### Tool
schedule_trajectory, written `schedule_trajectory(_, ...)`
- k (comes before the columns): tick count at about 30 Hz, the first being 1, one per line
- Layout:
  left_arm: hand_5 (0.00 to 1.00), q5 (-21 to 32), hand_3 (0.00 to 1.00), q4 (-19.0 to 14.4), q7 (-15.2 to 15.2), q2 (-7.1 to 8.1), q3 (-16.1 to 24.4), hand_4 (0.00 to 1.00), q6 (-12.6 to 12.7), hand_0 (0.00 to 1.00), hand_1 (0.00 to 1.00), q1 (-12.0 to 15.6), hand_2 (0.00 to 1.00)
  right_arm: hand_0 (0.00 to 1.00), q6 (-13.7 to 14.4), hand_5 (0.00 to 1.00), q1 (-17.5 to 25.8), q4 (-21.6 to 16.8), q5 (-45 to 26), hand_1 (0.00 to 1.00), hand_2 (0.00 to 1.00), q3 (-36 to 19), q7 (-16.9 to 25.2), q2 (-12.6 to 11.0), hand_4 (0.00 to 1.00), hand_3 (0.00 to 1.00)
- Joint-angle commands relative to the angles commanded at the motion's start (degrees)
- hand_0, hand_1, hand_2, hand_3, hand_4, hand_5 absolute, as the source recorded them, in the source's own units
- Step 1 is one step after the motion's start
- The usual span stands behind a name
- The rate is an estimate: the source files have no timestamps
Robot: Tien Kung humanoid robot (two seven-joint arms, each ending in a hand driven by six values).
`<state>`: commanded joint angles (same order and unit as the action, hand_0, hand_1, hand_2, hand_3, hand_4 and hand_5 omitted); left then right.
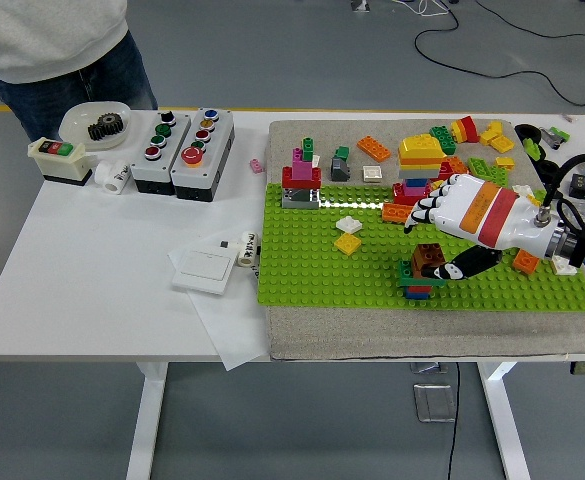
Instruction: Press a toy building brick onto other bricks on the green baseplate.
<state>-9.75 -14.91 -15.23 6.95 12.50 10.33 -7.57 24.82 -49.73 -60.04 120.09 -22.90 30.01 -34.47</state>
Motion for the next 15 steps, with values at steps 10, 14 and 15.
schedule_trajectory(10, 0.813, 0.1, 0.767, 0.0, 0.0, 0.04, -0.1, 0.795, -0.1, 0.456, 0.573, -0.1, 0.724, 0.349, 0.0, 0.551, -0.3, 0.3, 0.0, 0.474, 0.638, 0.0, -0.1, 0.2, 0.881, 0.642)
schedule_trajectory(14, 0.814, 0.1, 0.766, 0.0, 0.0, 0.04, -0.1, 0.795, -0.1, 0.456, 0.573, -0.2, 0.724, 0.347, -0.1, 0.550, -0.3, 0.2, 0.1, 0.474, 0.638, 0.0, -0.1, 0.2, 0.880, 0.642)
schedule_trajectory(15, 0.814, 0.2, 0.766, 0.0, 0.1, 0.06, -0.2, 0.795, -0.1, 0.456, 0.573, -0.2, 0.724, 0.347, -0.1, 0.550, -0.3, 0.1, 0.1, 0.474, 0.638, -0.1, -0.1, 0.2, 0.880, 0.642)
